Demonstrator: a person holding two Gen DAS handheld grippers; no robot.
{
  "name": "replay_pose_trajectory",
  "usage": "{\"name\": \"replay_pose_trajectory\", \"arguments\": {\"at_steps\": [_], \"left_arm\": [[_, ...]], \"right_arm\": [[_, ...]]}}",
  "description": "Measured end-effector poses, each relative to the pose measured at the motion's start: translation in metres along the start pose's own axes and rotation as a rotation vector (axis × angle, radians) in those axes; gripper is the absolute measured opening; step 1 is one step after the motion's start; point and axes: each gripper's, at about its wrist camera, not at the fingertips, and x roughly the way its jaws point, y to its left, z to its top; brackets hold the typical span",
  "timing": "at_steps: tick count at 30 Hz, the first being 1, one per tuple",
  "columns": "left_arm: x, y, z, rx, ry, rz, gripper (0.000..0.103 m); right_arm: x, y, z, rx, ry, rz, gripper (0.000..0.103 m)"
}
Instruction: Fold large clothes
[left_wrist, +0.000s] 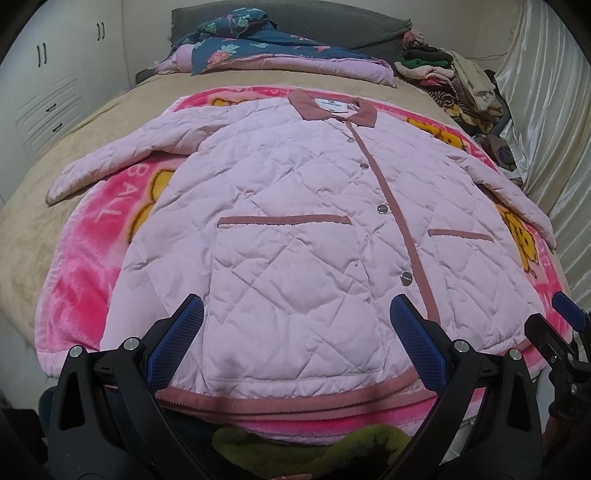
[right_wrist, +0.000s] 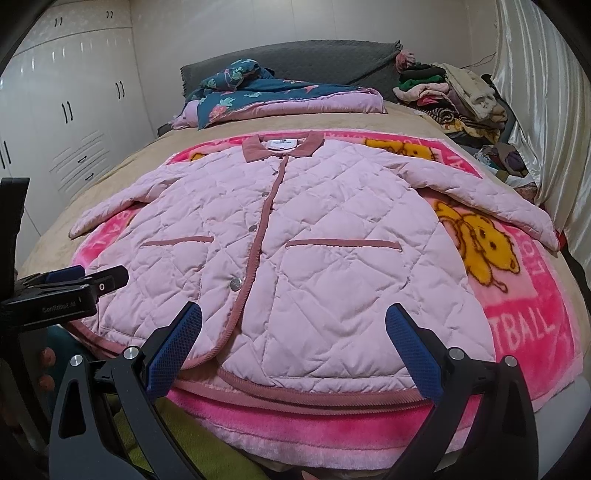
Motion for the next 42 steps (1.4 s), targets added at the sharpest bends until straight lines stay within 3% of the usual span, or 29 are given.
{"name": "replay_pose_trajectory", "arguments": {"at_steps": [8,20,34,42], "left_arm": [[0.015,-0.004,0.016,0.005,0.005,0.009,0.095],[0.047,-0.01,0.062,-0.014,0.022,-0.006,0.095],[0.093,-0.045,0.106,0.056,0.074,-0.039,0.095],[0.118,-0.064,0.137,0.095,0.071,-0.001,0.095]], "right_arm": [[0.018,-0.002,0.014,0.017,0.017,0.007,0.099],[0.056,-0.021,0.054,0.039,0.023,-0.052,0.099],[0.107,-0.077,0.099,0.152,0.05,-0.107,0.099],[0.127,-0.121,0.121,0.242,0.04,-0.15,0.099]]}}
